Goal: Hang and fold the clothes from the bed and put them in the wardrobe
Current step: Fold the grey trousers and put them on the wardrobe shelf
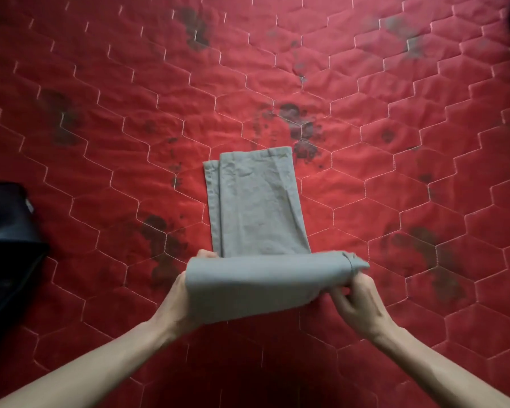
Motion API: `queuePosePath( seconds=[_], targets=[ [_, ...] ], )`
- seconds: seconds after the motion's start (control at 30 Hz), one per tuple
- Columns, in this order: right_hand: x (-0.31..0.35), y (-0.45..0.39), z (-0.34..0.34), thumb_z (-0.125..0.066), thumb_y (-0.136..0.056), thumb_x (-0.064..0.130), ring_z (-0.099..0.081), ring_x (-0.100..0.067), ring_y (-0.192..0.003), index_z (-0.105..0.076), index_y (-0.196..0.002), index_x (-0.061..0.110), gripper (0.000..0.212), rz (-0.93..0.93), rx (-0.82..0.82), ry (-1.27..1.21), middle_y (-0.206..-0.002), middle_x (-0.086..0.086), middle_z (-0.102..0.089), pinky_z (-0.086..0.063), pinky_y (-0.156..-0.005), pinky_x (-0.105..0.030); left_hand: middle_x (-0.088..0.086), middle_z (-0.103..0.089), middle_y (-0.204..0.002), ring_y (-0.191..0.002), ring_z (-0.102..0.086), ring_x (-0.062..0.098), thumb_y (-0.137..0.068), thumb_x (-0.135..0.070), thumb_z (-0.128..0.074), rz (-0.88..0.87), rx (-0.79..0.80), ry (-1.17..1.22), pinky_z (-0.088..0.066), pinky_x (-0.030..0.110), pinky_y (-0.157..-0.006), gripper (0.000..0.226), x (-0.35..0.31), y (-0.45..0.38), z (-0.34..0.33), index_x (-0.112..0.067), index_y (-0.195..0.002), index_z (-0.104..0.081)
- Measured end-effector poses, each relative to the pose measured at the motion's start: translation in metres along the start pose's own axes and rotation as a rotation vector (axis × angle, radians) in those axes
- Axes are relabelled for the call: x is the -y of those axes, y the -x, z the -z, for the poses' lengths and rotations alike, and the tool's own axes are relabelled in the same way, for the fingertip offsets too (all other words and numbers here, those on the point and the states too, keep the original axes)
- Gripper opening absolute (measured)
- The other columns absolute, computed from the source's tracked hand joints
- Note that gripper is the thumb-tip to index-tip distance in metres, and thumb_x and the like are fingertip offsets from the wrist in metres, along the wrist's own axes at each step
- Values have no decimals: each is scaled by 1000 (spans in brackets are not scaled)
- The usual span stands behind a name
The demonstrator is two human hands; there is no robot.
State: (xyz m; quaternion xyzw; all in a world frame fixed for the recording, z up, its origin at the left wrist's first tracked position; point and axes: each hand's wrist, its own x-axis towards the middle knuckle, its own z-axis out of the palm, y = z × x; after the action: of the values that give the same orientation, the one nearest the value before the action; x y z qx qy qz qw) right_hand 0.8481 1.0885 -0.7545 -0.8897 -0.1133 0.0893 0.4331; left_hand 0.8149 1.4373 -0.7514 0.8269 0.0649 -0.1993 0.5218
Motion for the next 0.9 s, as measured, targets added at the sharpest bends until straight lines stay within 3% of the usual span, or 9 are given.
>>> queuePosePath(
  seconds=[0.1, 0.2, 0.3, 0.37, 0.47, 0.6, 0.73, 0.8, 0.9],
  targets=[
    [12, -20, -9, -52, -94, 50, -53, -19, -49, -46, -117, 27, 33, -94, -66, -101, -60, -1, -56, -42, -49, -38, -22, -73, -85, -78, -61, -8, -74, -33, -66, 51, -155, 128, -56, 30, -66, 20, -4, -8, -8, -39, -92, -71],
    [19, -42, -19, -47, -105, 47, -64, -7, -75, -50, -123, 30, 25, -193, -94, -203, -86, 10, -69, -46, -68, -27, -7, -77, -101, -97, -71, 5, -75, -44, -68, 162, -312, 220, -60, 38, -86, 41, -9, -27, -15, -22, -109, -70],
    [17, -63, -35, -49, -106, 45, -63, 6, -101, -47, -137, 32, 33, -305, -84, -225, -109, 25, -69, -47, -84, -20, -3, -73, -111, -105, -68, 12, -85, -33, -66, 296, -366, 227, -54, 36, -94, 31, -14, -48, -17, -22, -114, -66],
    [14, -72, -43, -55, -104, 45, -64, -5, -109, -45, -139, 30, 40, -370, -95, -204, -117, 19, -67, -45, -89, -25, 4, -71, -122, -116, -63, 24, -103, -28, -50, 379, -364, 159, -48, 40, -99, 22, -12, -57, -13, -21, -119, -63],
    [11, -76, -46, -58, -101, 48, -63, -20, -117, -42, -139, 30, 45, -446, -127, -163, -126, 8, -66, -47, -93, -35, 9, -69, -116, -114, -60, 38, -105, -20, -35, 383, -379, -99, -45, 47, -92, 25, -7, -57, -8, -19, -114, -58],
    [9, -76, -39, -56, -103, 35, -56, -24, -124, -34, -153, 26, 55, -262, -168, 203, -143, 1, -48, -54, -87, -44, 15, -41, -148, -133, -45, 37, -84, 2, -55, 29, -441, -649, -44, 54, -105, 75, 5, -43, 8, -14, -154, -33],
    [-21, -90, -17, -52, -96, -6, -33, -29, -152, -28, -163, 16, 74, 292, 27, 598, -167, -11, -28, -41, -115, -46, 20, -23, -167, -154, -26, 39, -87, 0, -41, -571, -56, -1241, -32, 56, -120, 80, 28, -45, 42, -18, -163, -24],
    [-35, -96, -8, -38, -99, 6, -16, -24, -159, -15, -166, 23, 72, 416, 229, 792, -173, -7, -13, -30, -123, -44, 16, -18, -170, -156, -20, 35, -93, -3, -40, -681, 74, -1344, -28, 56, -123, 76, 32, -50, 45, -21, -164, -22],
    [-42, -105, -8, -33, -98, 12, -12, -24, -159, -6, -166, 25, 75, 444, 345, 904, -173, -4, -9, -30, -123, -47, 13, -17, -170, -157, -18, 35, -96, -2, -36, -697, 120, -1347, -28, 55, -123, 74, 33, -61, 43, -21, -165, -18]
  ],
)
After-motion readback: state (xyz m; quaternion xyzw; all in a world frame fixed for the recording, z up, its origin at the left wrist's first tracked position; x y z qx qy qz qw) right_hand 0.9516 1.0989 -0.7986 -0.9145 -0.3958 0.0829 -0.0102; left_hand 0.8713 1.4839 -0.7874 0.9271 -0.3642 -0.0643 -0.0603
